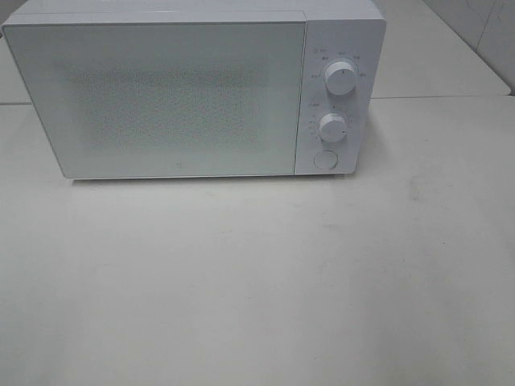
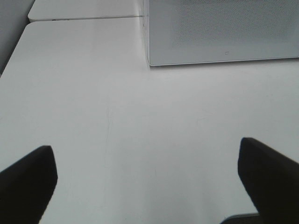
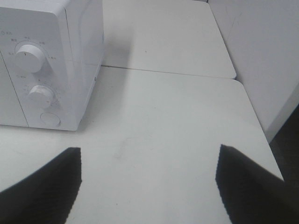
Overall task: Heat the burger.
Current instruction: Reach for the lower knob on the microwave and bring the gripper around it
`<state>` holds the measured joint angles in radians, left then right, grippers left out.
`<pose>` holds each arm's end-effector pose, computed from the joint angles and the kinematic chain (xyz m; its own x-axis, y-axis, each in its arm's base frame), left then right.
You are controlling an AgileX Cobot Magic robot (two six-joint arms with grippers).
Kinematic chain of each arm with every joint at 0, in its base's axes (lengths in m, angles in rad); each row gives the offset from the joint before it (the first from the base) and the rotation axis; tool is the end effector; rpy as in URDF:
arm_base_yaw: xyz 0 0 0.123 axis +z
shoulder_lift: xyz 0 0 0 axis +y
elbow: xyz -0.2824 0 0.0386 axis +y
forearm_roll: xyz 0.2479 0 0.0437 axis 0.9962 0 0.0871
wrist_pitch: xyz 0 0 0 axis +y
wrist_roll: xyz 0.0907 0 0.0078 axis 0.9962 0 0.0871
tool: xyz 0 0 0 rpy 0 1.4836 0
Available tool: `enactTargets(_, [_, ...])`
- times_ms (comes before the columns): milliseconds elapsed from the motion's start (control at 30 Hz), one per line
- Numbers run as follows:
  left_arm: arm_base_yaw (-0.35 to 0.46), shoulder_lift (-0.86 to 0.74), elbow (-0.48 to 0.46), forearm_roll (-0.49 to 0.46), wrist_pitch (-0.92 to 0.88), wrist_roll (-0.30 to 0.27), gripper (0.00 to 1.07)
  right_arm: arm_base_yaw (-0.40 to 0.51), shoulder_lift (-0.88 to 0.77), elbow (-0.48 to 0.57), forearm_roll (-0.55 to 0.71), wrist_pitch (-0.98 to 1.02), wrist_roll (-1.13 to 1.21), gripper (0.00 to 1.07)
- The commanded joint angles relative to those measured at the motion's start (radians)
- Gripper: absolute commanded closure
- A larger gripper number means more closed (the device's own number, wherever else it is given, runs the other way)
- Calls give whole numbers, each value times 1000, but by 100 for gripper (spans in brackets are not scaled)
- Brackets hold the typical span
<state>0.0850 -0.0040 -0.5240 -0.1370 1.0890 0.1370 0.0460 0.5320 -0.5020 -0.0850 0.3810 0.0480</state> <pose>-0.0089 -0.0118 0.2821 -0.4483 0.0347 -0.8932 0.0562 0.9984 0.0106 0.1116 0.0022 0.3068 -0.3160 -0.0455 -0.9477 -0.0258 0.9989 -0.0393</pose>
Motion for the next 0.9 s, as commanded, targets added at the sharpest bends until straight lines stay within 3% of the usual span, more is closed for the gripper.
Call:
enactTargets(33, [-5,-25,3,-11,-13,-6,9,-9,96,23,-1,-183,1,31])
enactTargets(500, [-5,-25,3,-11,-13,-6,9,-9,402,29,4,-609,2,31])
enactTargets(667, [-5,-25,3,-11,-13,-6,9,-3,562,30,119,-803,-81,31])
enactTargets(900, [-5,-25,3,-11,-13,-6,9,65,635,82,238,-990,-215,31])
